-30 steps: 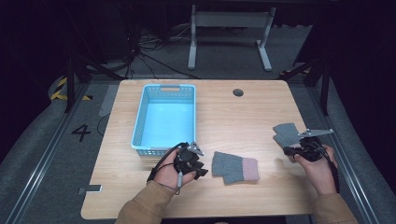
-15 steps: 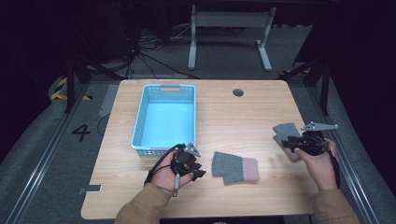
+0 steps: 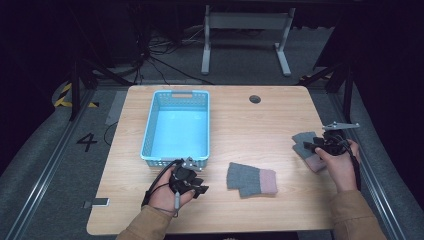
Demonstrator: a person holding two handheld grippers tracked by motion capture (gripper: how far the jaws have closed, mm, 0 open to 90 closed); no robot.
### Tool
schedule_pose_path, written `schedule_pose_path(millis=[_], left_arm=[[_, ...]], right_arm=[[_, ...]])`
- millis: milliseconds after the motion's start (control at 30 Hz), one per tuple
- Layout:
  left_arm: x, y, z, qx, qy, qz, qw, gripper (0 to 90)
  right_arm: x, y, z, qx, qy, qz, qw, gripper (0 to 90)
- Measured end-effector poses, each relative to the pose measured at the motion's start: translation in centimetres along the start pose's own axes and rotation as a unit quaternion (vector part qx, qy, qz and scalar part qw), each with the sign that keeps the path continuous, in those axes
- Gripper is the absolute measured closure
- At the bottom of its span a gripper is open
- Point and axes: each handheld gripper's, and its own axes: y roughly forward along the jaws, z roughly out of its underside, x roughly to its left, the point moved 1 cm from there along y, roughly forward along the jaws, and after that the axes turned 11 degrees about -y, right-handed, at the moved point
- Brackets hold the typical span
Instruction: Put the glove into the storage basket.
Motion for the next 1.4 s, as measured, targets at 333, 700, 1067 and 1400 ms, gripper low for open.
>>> schedule_pose_path(millis=[333, 700, 1067, 1400], left_arm=[[0.4, -0.5, 0.7, -0.002, -0.01, -0.006, 0.9999, 65.9], [0.3, -0.3, 0.6, 0.001, -0.008, -0.004, 1.0, 66.1], [0.2, -0.2, 0.5, 0.003, -0.008, -0.004, 1.0, 66.0], [0.2, -0.1, 0.5, 0.004, -0.01, 0.003, 0.9999, 67.5]], right_arm=[[-1.3, 1.4, 0.8, 0.037, 0.024, 0.009, 0.999, 45.2], [-1.4, 2.2, 1.4, 0.063, 0.022, 0.016, 0.9976, 42.0], [-1.1, 2.3, 1.7, 0.075, 0.029, 0.019, 0.9966, 47.9], [-0.5, 1.9, 1.3, 0.092, 0.013, 0.012, 0.9956, 76.9]])
